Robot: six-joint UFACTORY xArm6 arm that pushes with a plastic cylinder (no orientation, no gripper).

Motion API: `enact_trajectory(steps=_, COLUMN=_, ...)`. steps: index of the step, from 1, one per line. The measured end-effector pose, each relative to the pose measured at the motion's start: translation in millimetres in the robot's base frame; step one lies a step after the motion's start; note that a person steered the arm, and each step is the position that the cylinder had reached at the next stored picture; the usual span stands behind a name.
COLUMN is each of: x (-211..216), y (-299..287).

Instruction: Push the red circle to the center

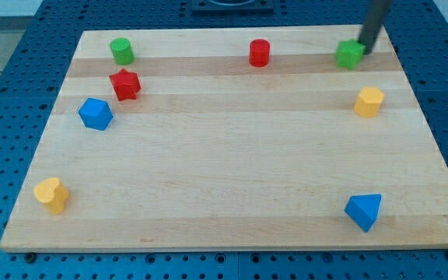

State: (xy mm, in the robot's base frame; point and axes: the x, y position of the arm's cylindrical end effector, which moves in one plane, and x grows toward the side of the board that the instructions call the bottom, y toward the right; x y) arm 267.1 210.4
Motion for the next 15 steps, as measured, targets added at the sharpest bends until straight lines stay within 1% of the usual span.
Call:
enact_trajectory(steps=1, x=2.9, y=-67.2)
enact_trajectory(steps=2, x=2.9, y=-112.5)
enact_trajectory(steps=4, x=2.9, y=-161.2)
enact_trajectory(steps=5, x=4.0, y=-161.7)
enact_trajectory(steps=7, x=25.1, y=-150.3)
enact_trajectory(steps=8, x=19.3, y=-148.5)
enact_trajectory(steps=9, x=37.5, y=-163.8)
enact_trajectory(steps=10, x=40.4, y=-205.2)
enact_trajectory(steps=11, x=17.9, y=-161.3)
enact_trajectory(steps=12, x=-20.4, y=-152.2)
enact_trajectory(steps=13, x=-43.2, y=-178.9)
enact_trajectory(steps=14, x=22.3, y=-223.2)
enact_trajectory(steps=15, x=74.6, y=-226.1)
